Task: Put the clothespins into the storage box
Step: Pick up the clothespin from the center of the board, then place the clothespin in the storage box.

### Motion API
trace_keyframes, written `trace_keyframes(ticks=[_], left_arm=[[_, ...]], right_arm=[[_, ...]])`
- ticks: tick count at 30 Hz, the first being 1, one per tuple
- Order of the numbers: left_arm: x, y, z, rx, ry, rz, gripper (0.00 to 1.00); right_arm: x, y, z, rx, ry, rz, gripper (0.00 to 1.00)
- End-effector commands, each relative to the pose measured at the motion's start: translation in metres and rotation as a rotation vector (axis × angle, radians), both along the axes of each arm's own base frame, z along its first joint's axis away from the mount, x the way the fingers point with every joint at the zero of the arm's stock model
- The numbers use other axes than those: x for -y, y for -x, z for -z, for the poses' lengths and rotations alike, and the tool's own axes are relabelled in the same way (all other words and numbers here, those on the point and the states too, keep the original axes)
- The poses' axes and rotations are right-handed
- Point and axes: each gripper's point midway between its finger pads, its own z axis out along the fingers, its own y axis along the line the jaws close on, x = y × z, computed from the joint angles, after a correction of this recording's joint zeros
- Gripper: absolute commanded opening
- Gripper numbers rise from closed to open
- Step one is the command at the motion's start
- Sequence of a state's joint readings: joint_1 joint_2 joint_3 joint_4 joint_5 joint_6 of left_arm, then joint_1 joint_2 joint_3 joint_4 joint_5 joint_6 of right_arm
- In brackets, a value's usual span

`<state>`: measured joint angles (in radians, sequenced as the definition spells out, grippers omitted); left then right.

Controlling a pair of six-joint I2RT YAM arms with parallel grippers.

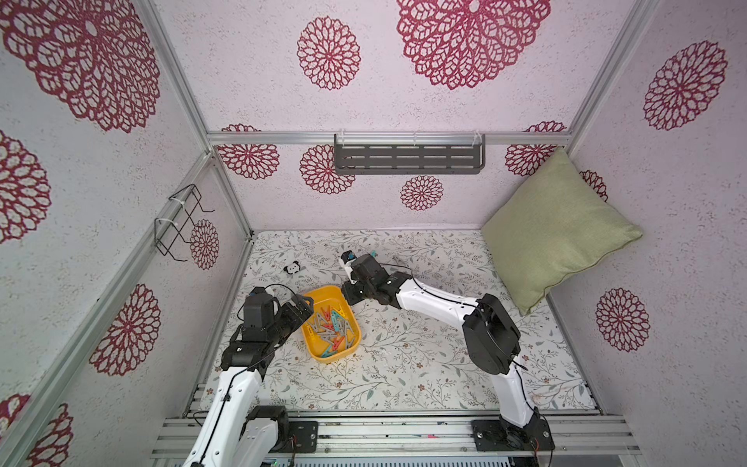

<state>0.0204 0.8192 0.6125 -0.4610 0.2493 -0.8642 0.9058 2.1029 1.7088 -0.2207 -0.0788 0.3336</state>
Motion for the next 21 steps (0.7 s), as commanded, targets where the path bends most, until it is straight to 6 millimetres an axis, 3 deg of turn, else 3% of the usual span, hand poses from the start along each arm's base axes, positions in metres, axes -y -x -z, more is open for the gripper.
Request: trace_keyframes(ticks=[1, 5, 10, 14, 21], left_arm=[[-0.003, 0.009, 0.009, -0.021, 0.015, 0.014, 0.97], [-0.003, 0.01, 0.01, -0.02, 0.026, 0.012, 0.97], [0.005, 0.006, 0.007, -0.012, 0.08, 0.035, 0.97], [0.015, 0.002, 0.008, -0.012, 0.099, 0.062, 0.97], [0.047, -0.009, 0.004, -0.005, 0.089, 0.14, 0.97]], right_arm=[[-0.018, 0.021, -0.035, -0.016, -0.12, -0.064, 0.12], [-0.022, 0.03, -0.039, -0.019, -0.136, -0.088, 0.26], [-0.013, 0.024, -0.053, 0.033, -0.132, -0.063, 0.44], [0.004, 0.005, -0.064, 0.077, -0.117, 0.003, 0.46], [0.055, -0.05, -0.055, 0.096, -0.048, 0.176, 0.42]])
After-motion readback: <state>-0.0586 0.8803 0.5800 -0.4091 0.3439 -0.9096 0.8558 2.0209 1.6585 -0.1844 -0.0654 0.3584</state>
